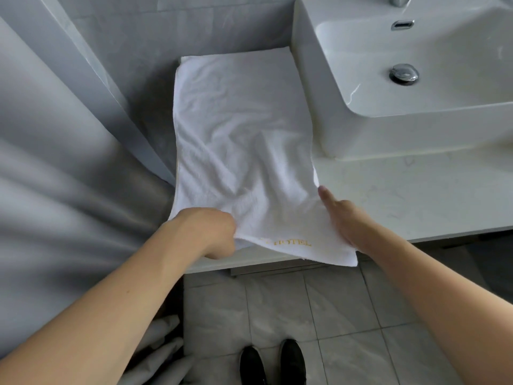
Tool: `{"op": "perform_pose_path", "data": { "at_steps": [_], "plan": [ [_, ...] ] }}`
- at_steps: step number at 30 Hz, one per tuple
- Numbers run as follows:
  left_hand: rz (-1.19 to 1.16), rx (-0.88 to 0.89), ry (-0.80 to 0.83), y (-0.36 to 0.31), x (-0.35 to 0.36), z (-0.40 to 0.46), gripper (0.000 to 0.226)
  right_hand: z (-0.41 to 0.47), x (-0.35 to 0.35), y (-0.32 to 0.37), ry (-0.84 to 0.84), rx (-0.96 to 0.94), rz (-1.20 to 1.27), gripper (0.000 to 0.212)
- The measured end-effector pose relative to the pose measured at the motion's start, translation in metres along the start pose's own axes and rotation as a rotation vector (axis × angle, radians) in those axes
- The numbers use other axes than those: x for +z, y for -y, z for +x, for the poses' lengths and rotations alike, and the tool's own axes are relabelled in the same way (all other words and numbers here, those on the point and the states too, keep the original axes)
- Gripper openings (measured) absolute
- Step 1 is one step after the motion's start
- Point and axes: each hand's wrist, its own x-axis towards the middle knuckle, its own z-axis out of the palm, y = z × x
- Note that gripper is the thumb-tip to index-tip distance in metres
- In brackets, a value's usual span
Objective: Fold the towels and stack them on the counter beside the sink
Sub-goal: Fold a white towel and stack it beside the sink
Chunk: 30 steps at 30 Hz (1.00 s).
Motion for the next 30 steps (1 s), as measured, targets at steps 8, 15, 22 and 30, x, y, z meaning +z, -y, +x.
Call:
{"op": "perform_pose_path", "data": {
  "at_steps": [8, 15, 22, 30],
  "plan": [
    [-0.344, -0.033, -0.359, 0.03, -0.031, 0.021, 0.054, -0.007, -0.007, 0.019, -0.372, -0.295, -0.602, 0.031],
    [-0.461, -0.229, -0.71, 0.039, 0.013, 0.125, 0.063, 0.052, 0.039, 0.068, -0.23, -0.783, -0.691, 0.061],
    [-0.389, -0.308, -0.755, 0.054, 0.034, 0.147, 0.078, 0.086, 0.04, 0.051, -0.296, -0.621, -0.76, 0.069],
    [-0.368, -0.259, -0.888, 0.076, -0.052, 0.19, 0.064, 0.136, 0.021, 0.174, -0.328, -0.865, -0.618, 0.056]
  ]
}}
